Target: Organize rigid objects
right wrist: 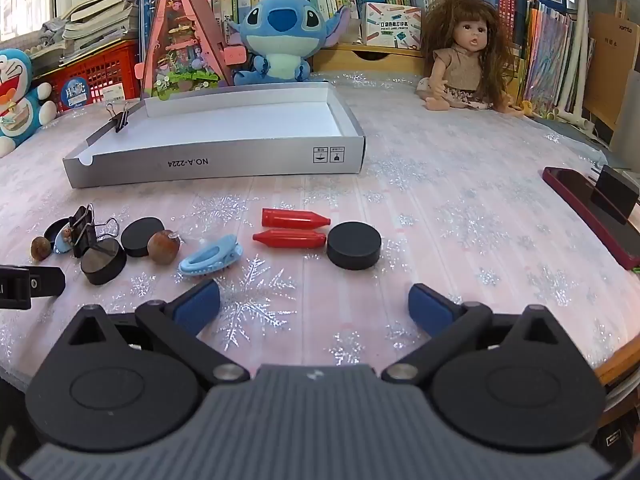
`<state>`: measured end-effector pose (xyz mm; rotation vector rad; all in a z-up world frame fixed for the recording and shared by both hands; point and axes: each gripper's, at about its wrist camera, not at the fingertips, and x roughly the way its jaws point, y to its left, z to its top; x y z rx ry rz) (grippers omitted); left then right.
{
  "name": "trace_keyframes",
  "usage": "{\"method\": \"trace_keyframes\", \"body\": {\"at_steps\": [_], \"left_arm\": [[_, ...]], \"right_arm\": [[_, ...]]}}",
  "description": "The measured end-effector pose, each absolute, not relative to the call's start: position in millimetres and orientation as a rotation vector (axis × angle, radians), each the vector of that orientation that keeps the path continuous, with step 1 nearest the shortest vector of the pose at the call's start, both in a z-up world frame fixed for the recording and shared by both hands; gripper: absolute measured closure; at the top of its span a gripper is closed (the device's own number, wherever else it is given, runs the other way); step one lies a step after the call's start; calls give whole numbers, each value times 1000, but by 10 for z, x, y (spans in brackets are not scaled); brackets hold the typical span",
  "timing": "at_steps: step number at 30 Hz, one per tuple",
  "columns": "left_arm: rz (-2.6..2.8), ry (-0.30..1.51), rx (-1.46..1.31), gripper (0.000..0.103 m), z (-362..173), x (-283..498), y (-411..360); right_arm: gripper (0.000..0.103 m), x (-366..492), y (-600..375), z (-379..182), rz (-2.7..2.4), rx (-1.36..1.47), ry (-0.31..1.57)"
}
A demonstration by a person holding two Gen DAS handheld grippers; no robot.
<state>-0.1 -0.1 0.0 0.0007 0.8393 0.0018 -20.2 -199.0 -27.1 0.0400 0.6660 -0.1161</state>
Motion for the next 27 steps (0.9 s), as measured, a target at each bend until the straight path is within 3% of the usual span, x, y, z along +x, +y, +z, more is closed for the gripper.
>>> {"method": "trace_keyframes", "body": {"at_steps": [27], "left_arm": [[3, 844, 3, 0, -1, 0, -1]], "right_arm": [[0, -203, -1986, -269, -117, 39, 667]]}}
